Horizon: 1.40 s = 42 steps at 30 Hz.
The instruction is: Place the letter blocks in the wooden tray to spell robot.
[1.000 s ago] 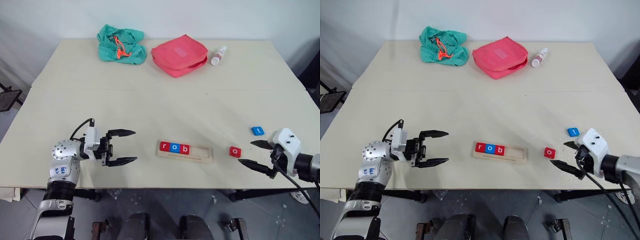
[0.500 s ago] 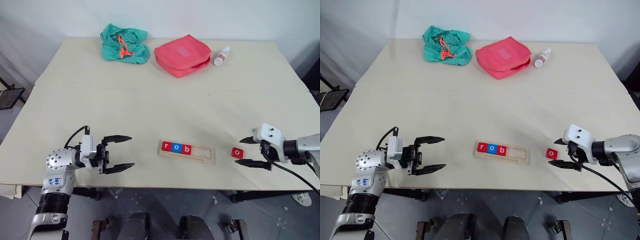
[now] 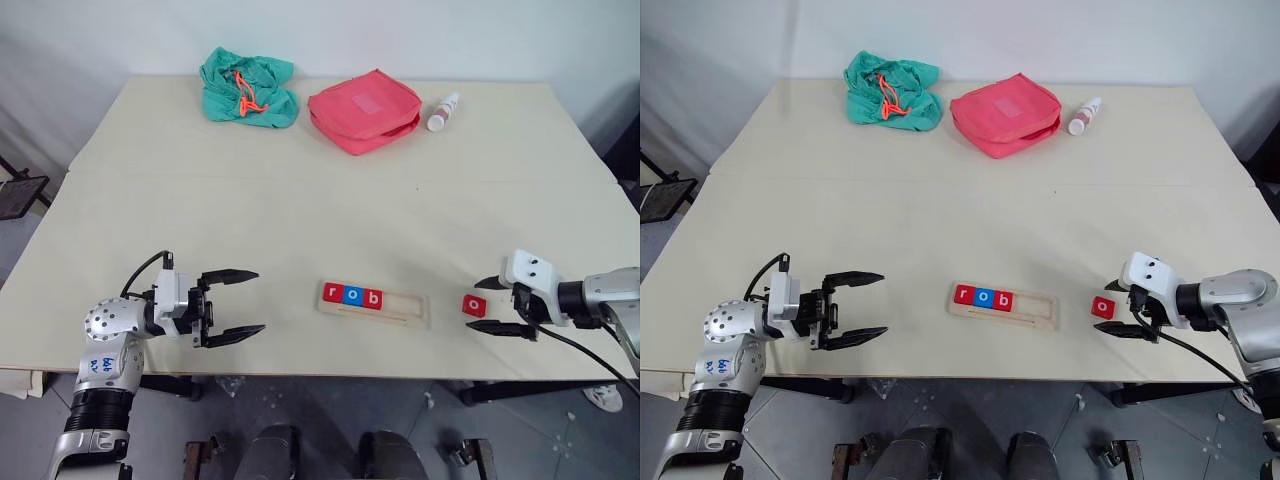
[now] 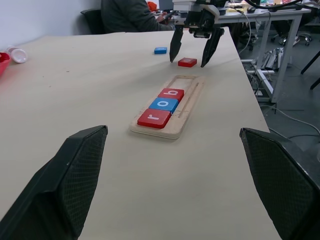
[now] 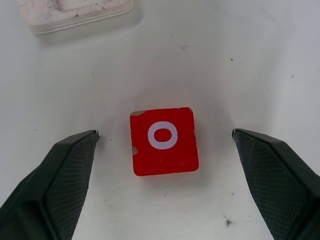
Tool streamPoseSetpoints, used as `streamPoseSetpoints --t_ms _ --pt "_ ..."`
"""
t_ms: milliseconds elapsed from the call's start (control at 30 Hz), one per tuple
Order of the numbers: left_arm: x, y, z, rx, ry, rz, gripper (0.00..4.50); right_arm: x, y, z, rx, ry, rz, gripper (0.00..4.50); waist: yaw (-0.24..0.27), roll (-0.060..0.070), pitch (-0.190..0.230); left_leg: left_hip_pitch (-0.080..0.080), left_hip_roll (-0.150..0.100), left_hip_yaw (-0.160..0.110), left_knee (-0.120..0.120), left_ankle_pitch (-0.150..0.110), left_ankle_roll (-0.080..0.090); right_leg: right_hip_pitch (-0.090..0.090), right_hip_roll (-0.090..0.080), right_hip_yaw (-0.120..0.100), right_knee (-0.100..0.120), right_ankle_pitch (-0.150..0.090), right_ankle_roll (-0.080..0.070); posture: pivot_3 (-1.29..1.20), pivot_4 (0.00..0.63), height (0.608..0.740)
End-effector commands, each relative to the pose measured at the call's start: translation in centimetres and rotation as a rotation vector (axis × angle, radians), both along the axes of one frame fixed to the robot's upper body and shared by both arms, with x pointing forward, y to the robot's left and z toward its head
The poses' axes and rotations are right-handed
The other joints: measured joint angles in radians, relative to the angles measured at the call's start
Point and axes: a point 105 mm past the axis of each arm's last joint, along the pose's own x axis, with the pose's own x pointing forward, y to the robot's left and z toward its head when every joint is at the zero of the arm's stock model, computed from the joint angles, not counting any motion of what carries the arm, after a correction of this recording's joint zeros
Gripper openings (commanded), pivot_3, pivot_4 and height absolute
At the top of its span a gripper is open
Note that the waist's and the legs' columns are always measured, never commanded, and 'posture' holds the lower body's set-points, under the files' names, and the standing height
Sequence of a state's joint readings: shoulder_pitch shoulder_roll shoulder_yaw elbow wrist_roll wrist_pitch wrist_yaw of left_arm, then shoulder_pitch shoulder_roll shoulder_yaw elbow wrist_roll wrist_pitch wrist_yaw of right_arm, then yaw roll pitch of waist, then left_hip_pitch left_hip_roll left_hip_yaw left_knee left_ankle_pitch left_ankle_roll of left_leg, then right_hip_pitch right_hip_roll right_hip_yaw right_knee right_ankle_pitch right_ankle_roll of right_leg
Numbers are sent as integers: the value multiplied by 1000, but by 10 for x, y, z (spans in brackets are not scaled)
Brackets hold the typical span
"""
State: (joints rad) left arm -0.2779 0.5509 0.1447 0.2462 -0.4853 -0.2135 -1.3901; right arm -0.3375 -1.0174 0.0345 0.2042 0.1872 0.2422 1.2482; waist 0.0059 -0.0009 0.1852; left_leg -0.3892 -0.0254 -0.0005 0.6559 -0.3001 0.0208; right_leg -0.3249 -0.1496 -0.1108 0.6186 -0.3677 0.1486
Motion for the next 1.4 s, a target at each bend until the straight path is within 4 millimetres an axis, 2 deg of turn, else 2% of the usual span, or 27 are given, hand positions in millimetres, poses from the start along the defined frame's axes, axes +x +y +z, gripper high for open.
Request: streamPoseSetpoints --t_ms 33,67,167,400,500,633,833,933,1067,1400 --pt "1 1 9 -10 -37 0 4500 3 1 4 -1 -32 -8 4474 0 0 0 0 0 0 0 0 0 0 0 0 0 0 0 0 150 740" --pt "1 1 10 -11 -38 0 4500 2 1 3 -2 -30 -9 4474 0 0 0 0 0 0 0 0 0 0 0 0 0 0 0 0 150 740" --pt "1 1 9 -10 -38 -2 4500 2 -2 -2 -56 -19 -32 3849 -2 0 0 0 0 0 0 0 0 0 0 0 0 0 0 0 150 740" --pt "5 0 10 -10 -38 0 4500 7 -1 3 -38 -31 -37 1455 -2 0 0 0 0 0 2 0 0 1 0 0 0 0 0 0 150 740" --pt "5 -1 10 -13 -39 2 4500 10 3 13 -13 -55 -36 1439 -2 0 0 0 0 0 1 0 0 1 0 0 0 0 0 0 150 740" --pt "5 0 10 -13 -38 1 4500 12 20 36 50 -89 -21 1439 -4 0 0 0 0 0 1 0 0 1 0 0 0 0 0 0 150 740" --pt "8 0 9 -4 -36 -20 4500 9 76 61 159 -104 28 1439 -5 0 0 0 1 -1 1 0 -1 0 1 0 0 0 0 0 150 740" --pt "11 -1 10 -5 -41 -23 4500 1 89 52 74 -28 64 1439 0 0 0 -1 0 -2 1 -1 -1 0 0 0 0 0 0 0 150 740" --pt "13 -3 10 -11 -48 -27 4500 -1 116 48 63 0 135 1439 1 0 0 -2 -1 -3 2 -1 0 0 0 0 1 0 0 0 150 740" --pt "8 -4 8 -21 -52 -14 4500 1 135 36 36 17 200 1439 -7 0 0 -2 -1 -3 2 -1 0 -1 0 0 2 0 0 0 150 740"
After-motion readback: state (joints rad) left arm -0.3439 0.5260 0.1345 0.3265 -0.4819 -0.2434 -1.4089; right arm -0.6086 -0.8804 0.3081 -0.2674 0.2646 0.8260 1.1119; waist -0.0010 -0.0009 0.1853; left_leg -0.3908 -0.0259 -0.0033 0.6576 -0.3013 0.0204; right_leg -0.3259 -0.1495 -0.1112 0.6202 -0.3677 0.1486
